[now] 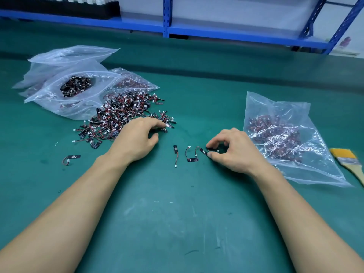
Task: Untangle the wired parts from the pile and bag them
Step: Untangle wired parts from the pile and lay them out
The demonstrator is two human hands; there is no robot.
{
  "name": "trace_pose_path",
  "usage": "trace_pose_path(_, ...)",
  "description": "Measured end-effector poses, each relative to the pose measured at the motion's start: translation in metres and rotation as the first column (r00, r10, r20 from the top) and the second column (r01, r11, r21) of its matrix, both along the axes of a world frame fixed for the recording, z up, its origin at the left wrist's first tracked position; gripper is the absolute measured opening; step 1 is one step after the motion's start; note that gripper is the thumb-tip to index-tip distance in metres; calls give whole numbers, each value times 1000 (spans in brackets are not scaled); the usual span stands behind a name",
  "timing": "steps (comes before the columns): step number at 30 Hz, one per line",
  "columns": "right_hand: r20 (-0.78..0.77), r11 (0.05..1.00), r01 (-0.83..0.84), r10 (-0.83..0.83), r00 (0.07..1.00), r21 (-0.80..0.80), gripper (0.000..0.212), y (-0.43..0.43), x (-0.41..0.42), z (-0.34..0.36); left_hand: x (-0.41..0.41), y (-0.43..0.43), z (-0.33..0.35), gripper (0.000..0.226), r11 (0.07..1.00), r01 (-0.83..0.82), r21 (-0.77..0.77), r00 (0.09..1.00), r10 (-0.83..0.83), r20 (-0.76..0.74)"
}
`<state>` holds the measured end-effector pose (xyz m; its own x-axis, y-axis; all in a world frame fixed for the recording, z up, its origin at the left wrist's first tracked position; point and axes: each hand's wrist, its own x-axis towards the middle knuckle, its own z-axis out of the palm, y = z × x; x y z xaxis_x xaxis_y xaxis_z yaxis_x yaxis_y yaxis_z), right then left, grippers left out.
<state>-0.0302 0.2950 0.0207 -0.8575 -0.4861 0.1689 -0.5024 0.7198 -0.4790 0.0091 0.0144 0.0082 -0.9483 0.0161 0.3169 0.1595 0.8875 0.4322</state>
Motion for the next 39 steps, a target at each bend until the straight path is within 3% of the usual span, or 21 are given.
trace_pose_path(10, 35, 1000, -10, 11, 999, -27, 18, 5, 2, 4, -10, 2, 0, 28, 996, -55, -70, 997, 51, -52)
trace_pose_path(16, 48, 999, -12, 13, 999, -33, 17, 5, 2, 4, -4, 1, 6, 31, 998, -56, 7, 998, 56, -25)
trace_pose_path(27, 117, 978, 96, -75, 990, -183, 15, 6, -3, 3, 21, 12, 19, 30, 938, 313, 147, 940, -328, 97)
trace_pose_path(32, 130, 979, 67, -43, 991, -190, 18, 13, -3, 8, 18, 9, 20, 21, 974, 162, 161, 987, -156, -49)
trace_pose_path(34, 156, 986, 20, 7, 988, -168, 9, 14, -2, 9, 16, 9, 19, 21, 980, 141, 140, 990, -138, -31)
trace_pose_path(37, 185, 994, -20, 39, 982, -104, 26, 14, -1, 7, 16, 11, 16, 20, 983, 153, 103, 988, -154, 3)
trace_pose_path(39, 187, 996, -26, 42, 981, -84, 25, 13, -2, 6, 16, 11, 16, 19, 983, 155, 94, 988, -157, 9)
